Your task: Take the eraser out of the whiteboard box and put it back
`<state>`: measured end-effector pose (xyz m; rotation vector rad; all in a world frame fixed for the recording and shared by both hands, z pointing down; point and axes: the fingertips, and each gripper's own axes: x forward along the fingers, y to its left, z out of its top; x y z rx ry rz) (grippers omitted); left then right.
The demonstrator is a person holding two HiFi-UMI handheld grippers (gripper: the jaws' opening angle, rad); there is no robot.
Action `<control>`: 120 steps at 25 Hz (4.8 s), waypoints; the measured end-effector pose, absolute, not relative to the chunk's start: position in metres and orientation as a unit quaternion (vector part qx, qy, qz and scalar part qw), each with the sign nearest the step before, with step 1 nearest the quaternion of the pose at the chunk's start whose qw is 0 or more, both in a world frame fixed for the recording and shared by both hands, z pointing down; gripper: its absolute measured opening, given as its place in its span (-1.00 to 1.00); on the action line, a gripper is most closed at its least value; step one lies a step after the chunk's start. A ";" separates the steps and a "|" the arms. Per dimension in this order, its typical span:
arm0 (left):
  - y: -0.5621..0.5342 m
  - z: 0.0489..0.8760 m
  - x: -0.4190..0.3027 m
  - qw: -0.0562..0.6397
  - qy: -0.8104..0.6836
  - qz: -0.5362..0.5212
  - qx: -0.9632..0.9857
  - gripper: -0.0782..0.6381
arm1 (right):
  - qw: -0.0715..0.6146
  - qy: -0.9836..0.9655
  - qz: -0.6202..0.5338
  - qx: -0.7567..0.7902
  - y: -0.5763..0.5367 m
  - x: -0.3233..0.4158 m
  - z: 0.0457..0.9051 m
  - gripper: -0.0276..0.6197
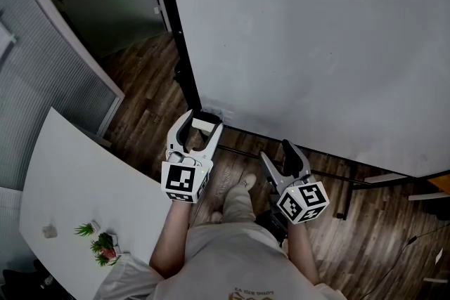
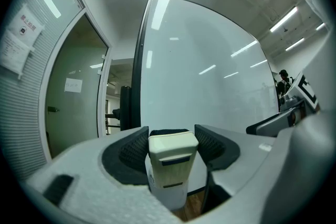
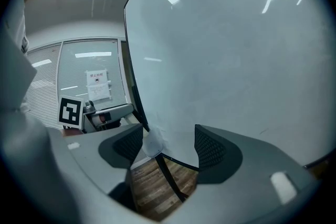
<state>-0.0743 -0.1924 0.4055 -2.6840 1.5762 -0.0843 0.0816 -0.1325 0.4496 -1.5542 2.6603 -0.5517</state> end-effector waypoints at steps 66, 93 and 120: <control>-0.226 0.478 -0.072 -0.041 0.499 -0.072 -0.863 -0.03 | -0.017 0.840 -0.211 -0.499 -0.158 0.084 0.484 0.03; -0.217 0.484 -0.073 -0.041 0.486 -0.077 -0.870 -0.02 | -0.009 0.846 -0.200 -0.494 -0.154 0.076 0.472 0.02; -0.157 0.423 -0.078 -0.005 0.467 -0.031 -0.884 -0.18 | 0.012 0.852 -0.135 -0.505 -0.121 0.061 0.433 -0.35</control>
